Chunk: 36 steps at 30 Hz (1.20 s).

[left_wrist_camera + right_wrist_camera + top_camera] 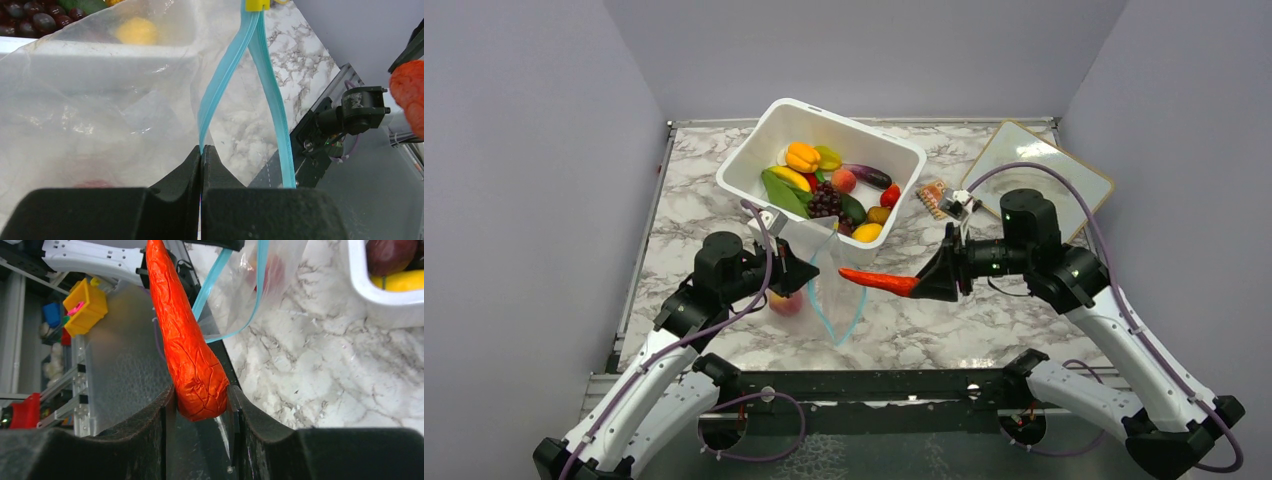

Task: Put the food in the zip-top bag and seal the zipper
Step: Place the fake vegetable in the zipper food storage bag.

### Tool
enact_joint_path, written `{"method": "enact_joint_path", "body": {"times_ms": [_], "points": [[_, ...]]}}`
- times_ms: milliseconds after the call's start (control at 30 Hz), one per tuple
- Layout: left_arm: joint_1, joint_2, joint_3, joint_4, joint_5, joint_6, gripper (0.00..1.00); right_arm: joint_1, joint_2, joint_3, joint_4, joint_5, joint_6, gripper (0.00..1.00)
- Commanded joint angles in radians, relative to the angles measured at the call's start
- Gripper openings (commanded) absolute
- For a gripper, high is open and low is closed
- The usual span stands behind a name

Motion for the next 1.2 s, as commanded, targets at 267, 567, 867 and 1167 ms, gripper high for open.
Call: {"method": "enact_joint_path", "body": {"times_ms": [267,567,867,1167], "points": [[0.006,0.002,0.079,0.024,0.043,-0.041,0.00,-0.002,0.109,-0.002,-0.050,0.041,0.067,0.17],[0.006,-0.011,0.089,0.034,0.085,-0.056,0.00,0.012,0.196,0.066,-0.113,0.158,0.086,0.17],[0.007,-0.013,0.083,0.042,0.093,-0.055,0.00,0.055,0.272,0.150,-0.194,0.302,0.112,0.17],[0.006,0.001,0.065,0.089,0.118,-0.067,0.00,0.129,0.369,0.256,-0.242,0.361,0.165,0.24]]}}
